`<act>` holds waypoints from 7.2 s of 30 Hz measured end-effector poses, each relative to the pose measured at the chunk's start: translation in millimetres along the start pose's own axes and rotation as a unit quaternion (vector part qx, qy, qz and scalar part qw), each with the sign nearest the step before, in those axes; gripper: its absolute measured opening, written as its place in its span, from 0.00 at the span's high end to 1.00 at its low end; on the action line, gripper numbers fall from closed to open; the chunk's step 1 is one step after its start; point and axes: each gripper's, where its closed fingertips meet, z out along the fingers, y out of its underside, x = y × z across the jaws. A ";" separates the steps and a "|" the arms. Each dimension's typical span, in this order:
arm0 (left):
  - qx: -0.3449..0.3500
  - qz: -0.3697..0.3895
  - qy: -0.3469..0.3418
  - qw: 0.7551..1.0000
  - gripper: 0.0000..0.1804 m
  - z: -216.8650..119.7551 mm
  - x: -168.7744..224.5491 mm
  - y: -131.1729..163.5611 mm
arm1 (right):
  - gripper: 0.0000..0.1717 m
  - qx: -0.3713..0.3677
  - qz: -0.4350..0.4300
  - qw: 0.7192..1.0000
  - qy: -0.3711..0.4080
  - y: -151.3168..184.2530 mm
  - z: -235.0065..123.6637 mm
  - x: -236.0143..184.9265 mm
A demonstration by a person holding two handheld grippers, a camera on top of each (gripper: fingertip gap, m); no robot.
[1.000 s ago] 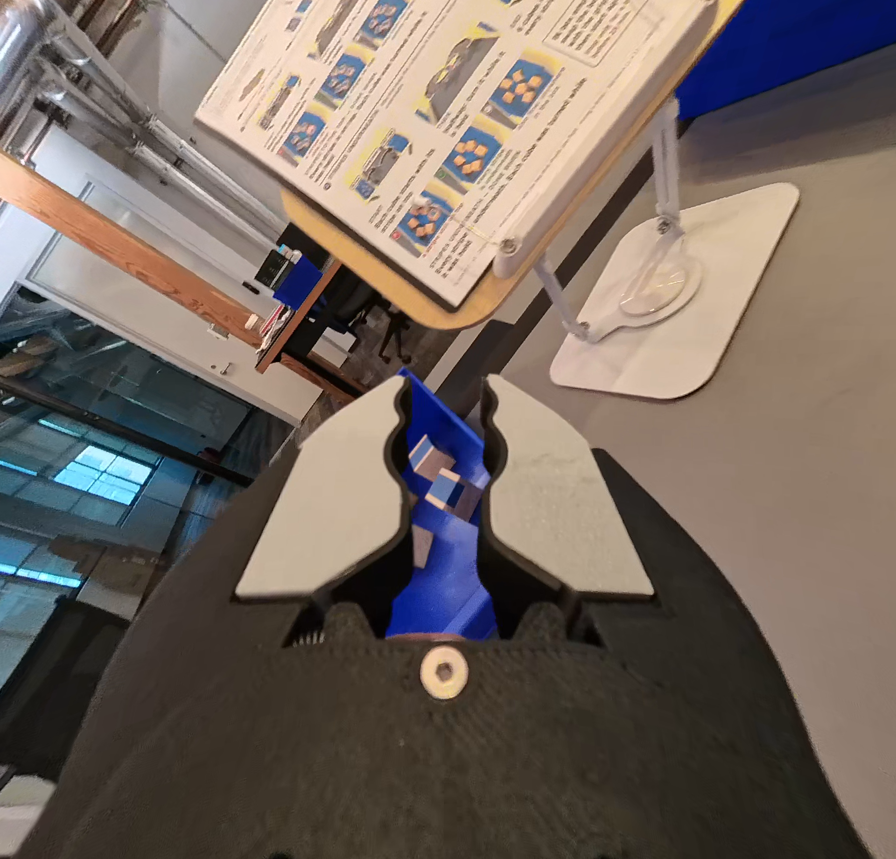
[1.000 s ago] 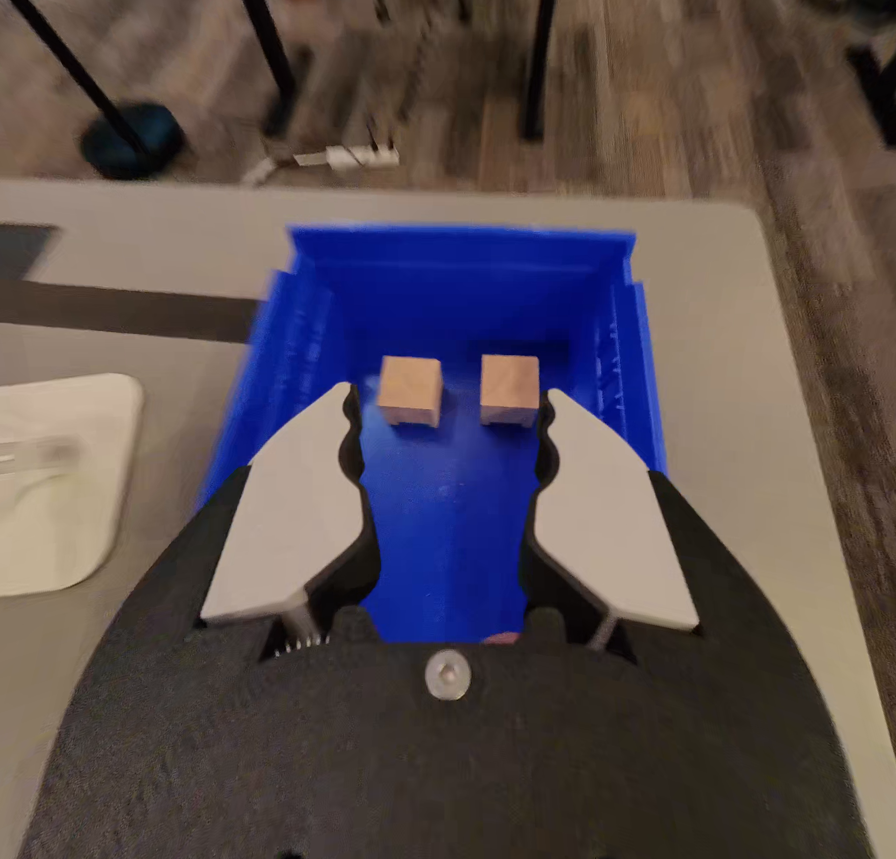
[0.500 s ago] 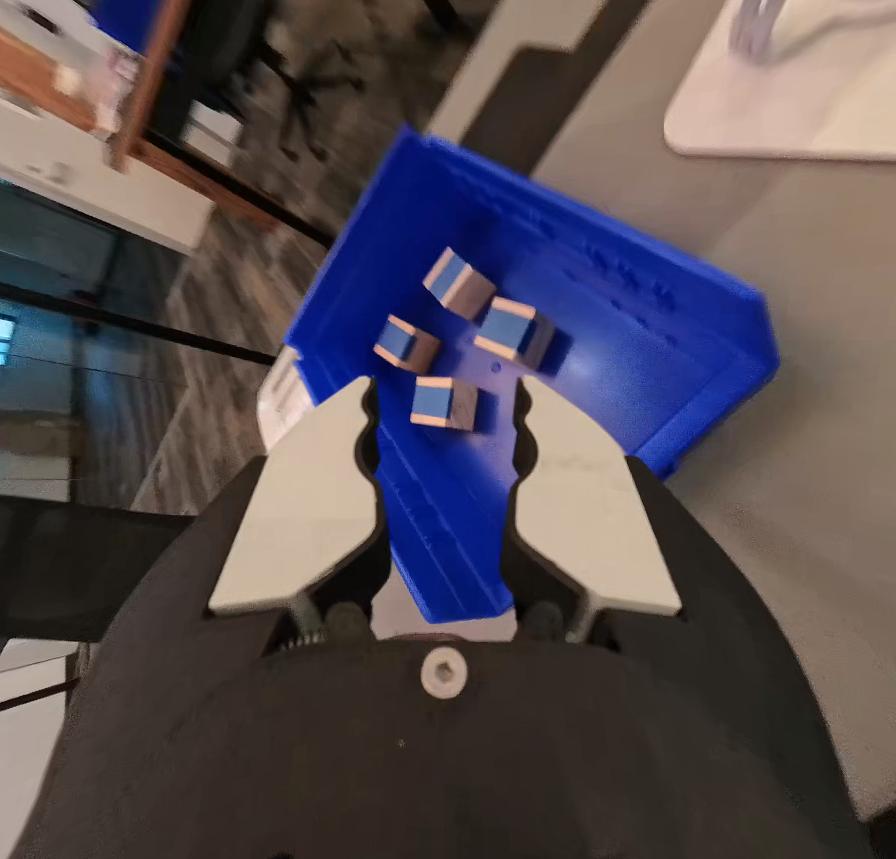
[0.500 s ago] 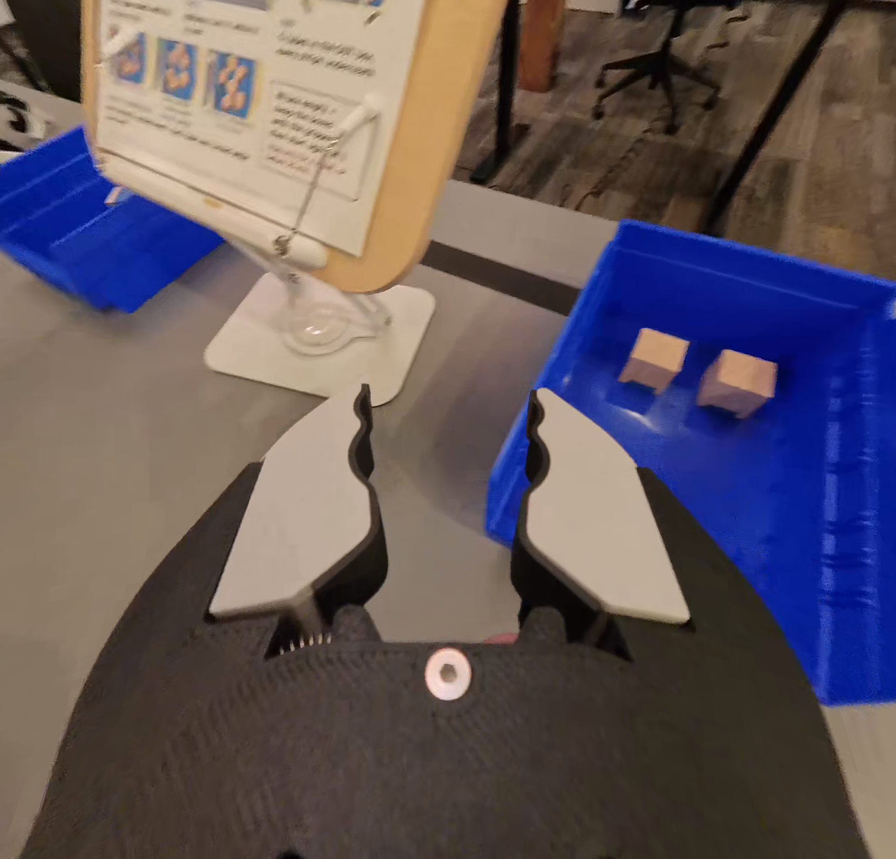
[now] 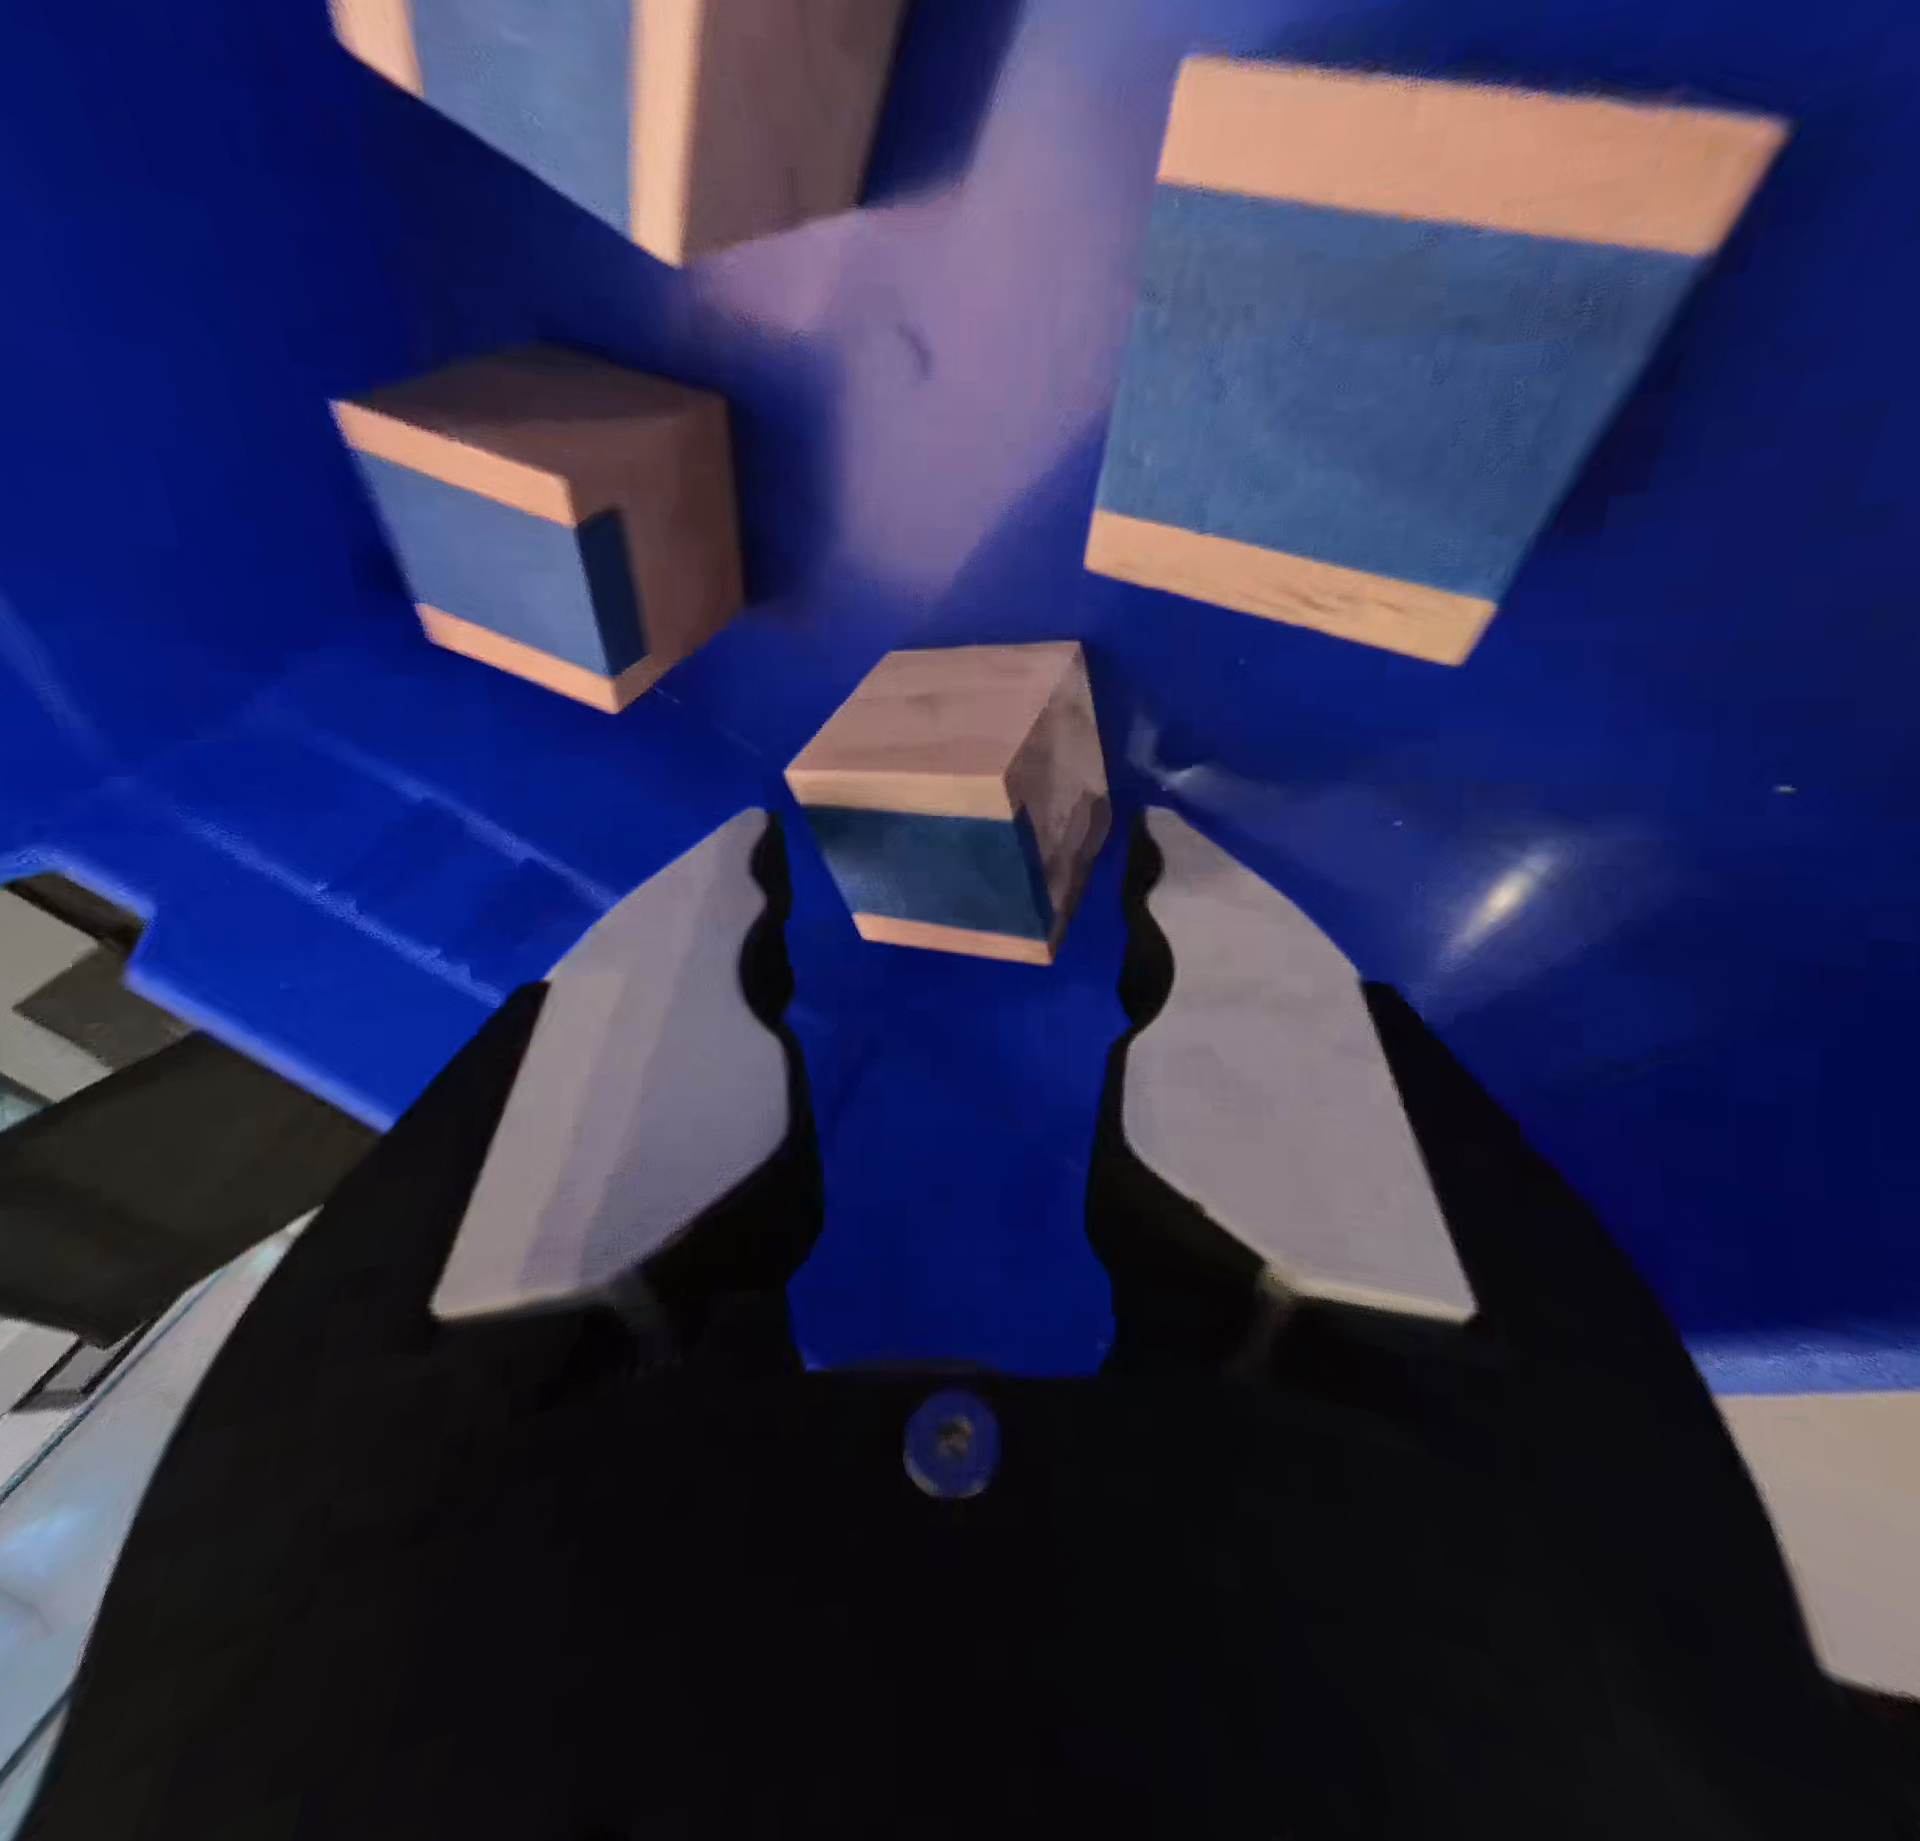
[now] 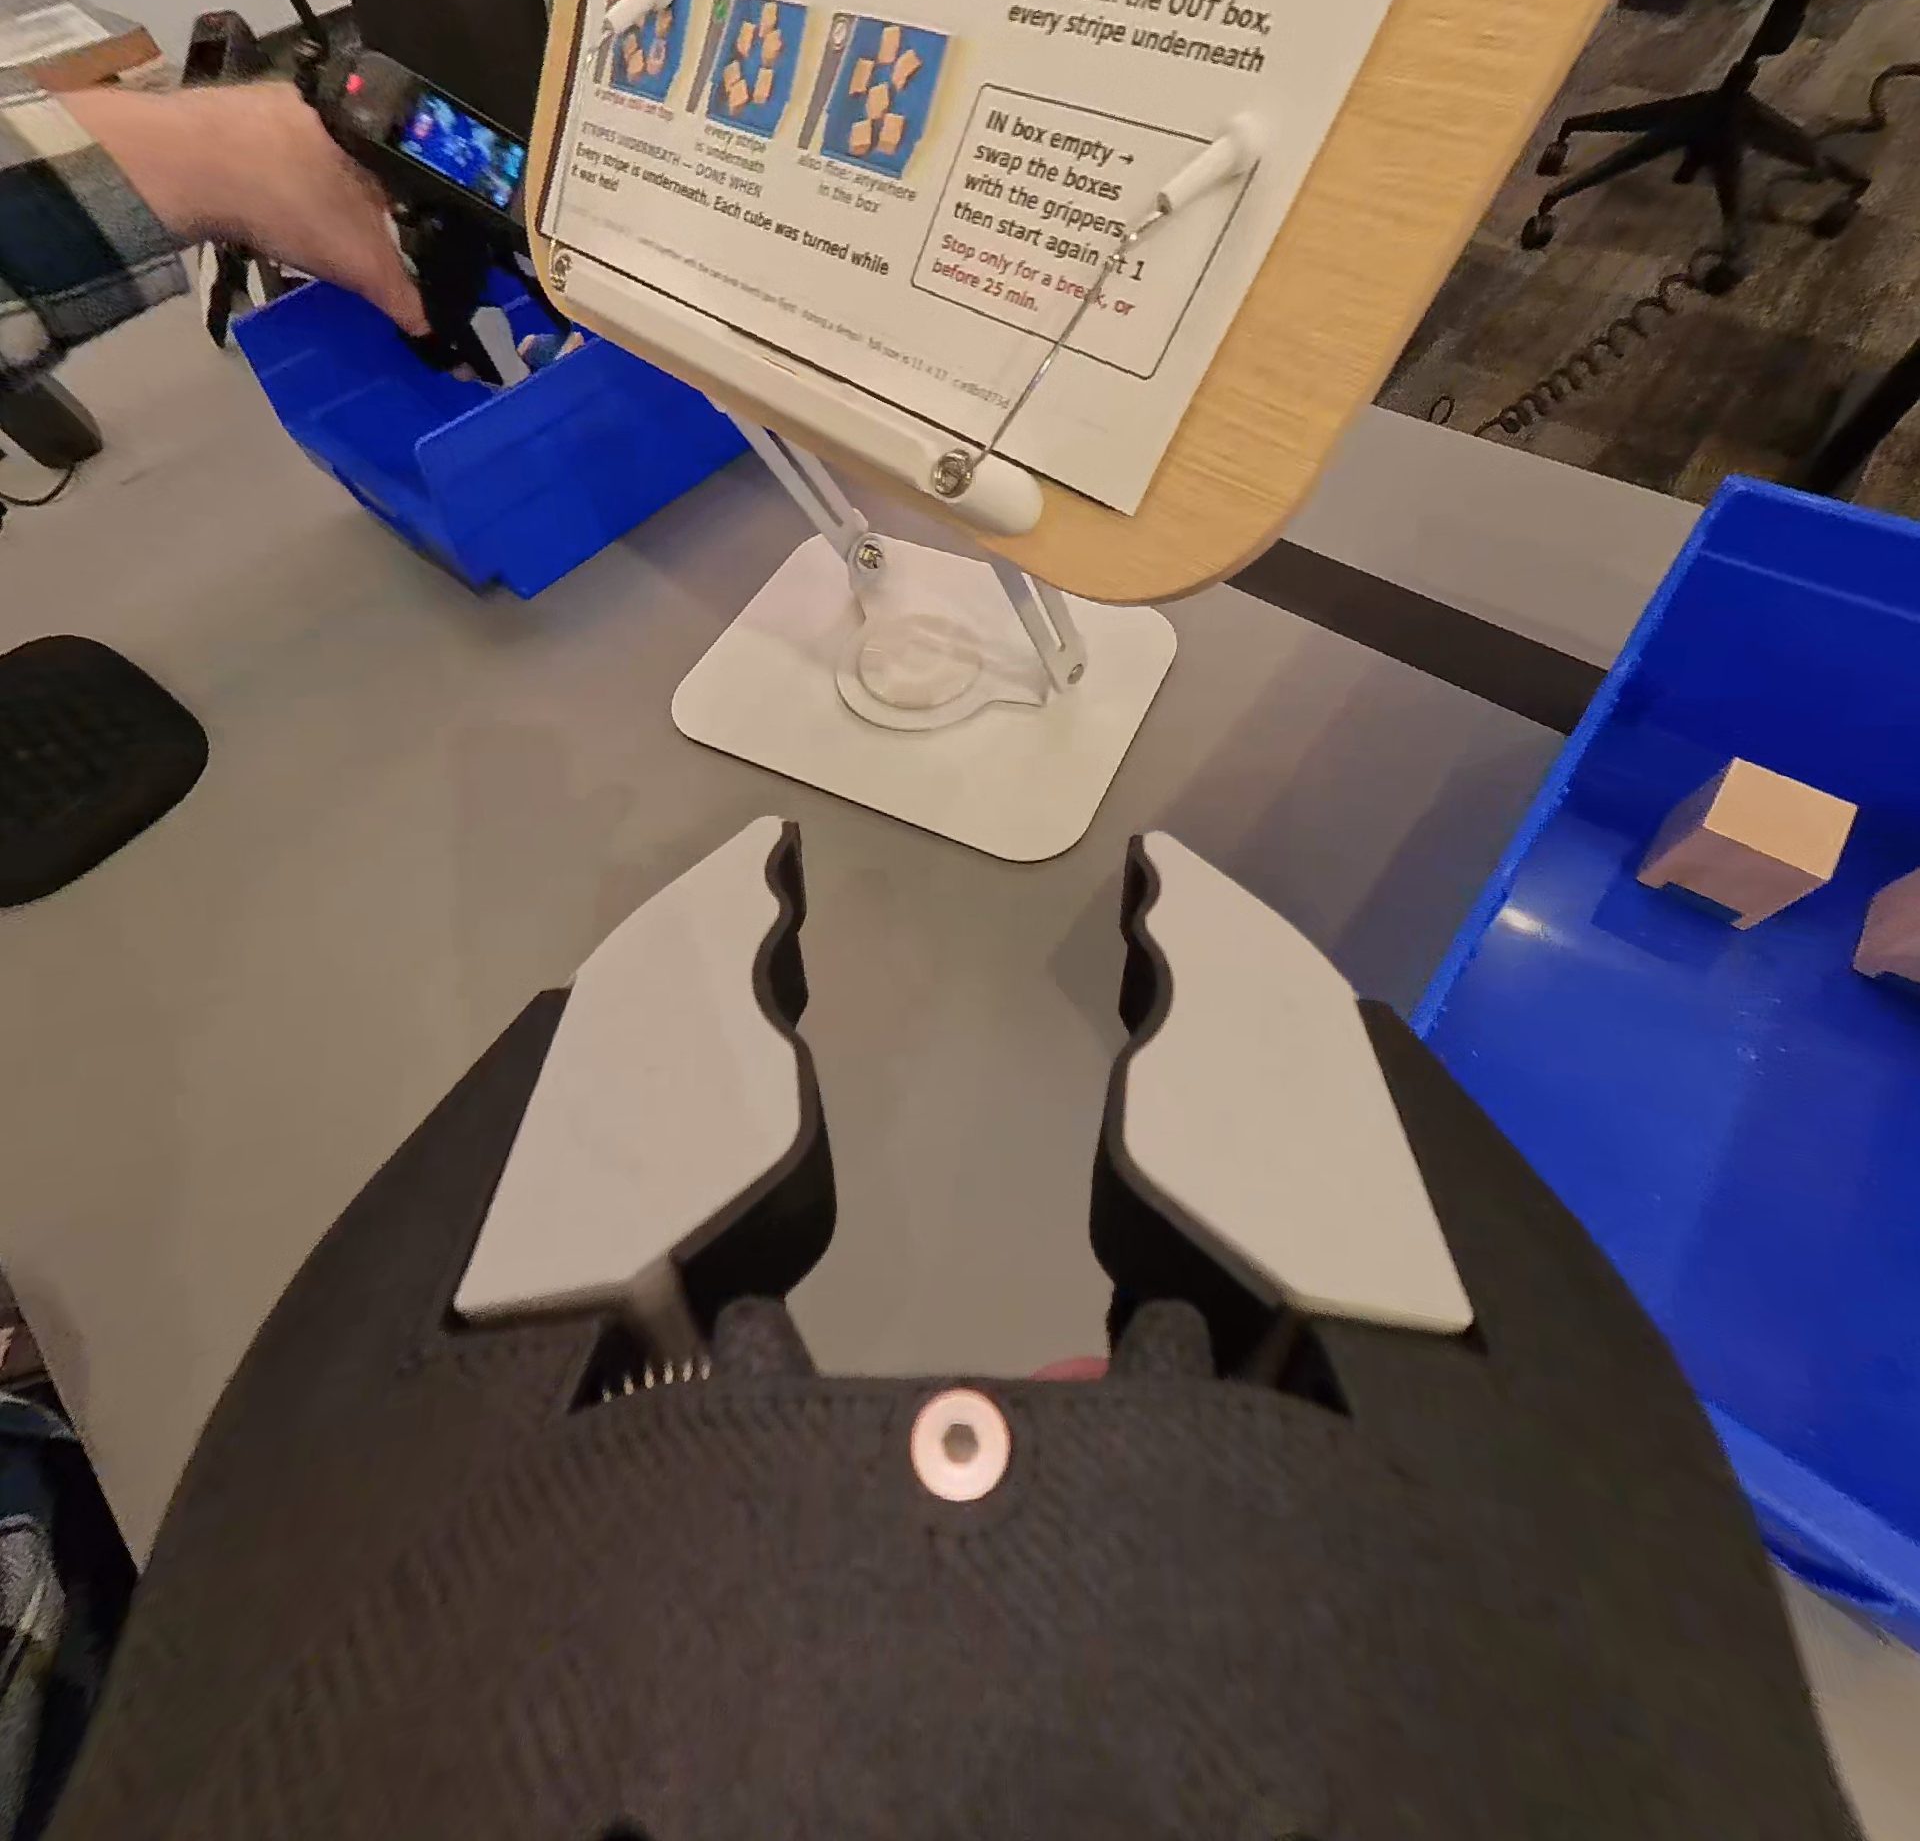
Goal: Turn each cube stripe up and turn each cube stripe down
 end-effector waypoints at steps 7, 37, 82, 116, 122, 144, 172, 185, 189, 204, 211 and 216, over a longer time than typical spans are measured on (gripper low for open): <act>0.100 -0.053 -0.054 0.992 0.72 -36.7 -13.8 -9.3 | 0.66 0.019 0.006 0.997 -0.070 -12.7 17.5 -43.0; 0.653 -0.029 -0.380 0.654 0.82 -387.2 206.9 -75.5 | 0.71 0.134 0.169 0.956 -0.199 -95.7 31.5 -50.3; 0.275 -0.089 0.047 0.956 0.66 -35.0 36.2 -77.1 | 0.62 -0.039 0.074 0.996 0.021 2.6 -7.8 45.2; 0.763 0.049 -0.222 0.605 0.76 -422.4 236.7 -98.3 | 0.72 0.068 0.164 0.881 -0.439 -102.4 26.5 -166.2; 0.729 0.013 -0.229 0.645 0.83 -394.6 210.4 -79.1 | 0.72 -0.010 0.105 0.994 0.032 -57.6 8.0 97.0; 0.636 -0.042 -0.240 0.732 0.80 -329.2 161.7 -62.7 | 0.61 -0.222 0.131 0.924 0.282 63.6 18.8 277.6; 0.278 0.010 -0.006 0.961 0.71 -8.9 -37.3 -115.9 | 0.70 -0.089 -0.034 0.994 0.048 -7.5 -4.1 16.8; 0.663 -0.027 -0.241 0.709 0.72 -316.9 99.2 -59.6 | 0.56 0.066 0.166 0.887 -0.426 -87.7 70.6 -189.1; 0.711 0.018 -0.261 0.652 0.73 -383.0 177.5 -67.7 | 0.53 0.061 0.206 0.830 -0.515 -100.7 81.5 -229.2; 0.765 0.019 -0.200 0.613 0.75 -406.7 227.2 -81.4 | 0.73 0.006 0.007 0.925 -0.381 -86.9 5.1 -141.4; 0.731 -0.001 -0.191 0.655 0.93 -368.8 210.0 -70.9 | 0.73 -0.212 -0.232 0.947 -0.065 -17.2 -16.8 92.9; 0.711 -0.012 -0.188 0.677 0.93 -356.0 204.5 -70.7 | 0.73 -0.349 -0.273 0.893 -0.074 63.4 -3.6 165.1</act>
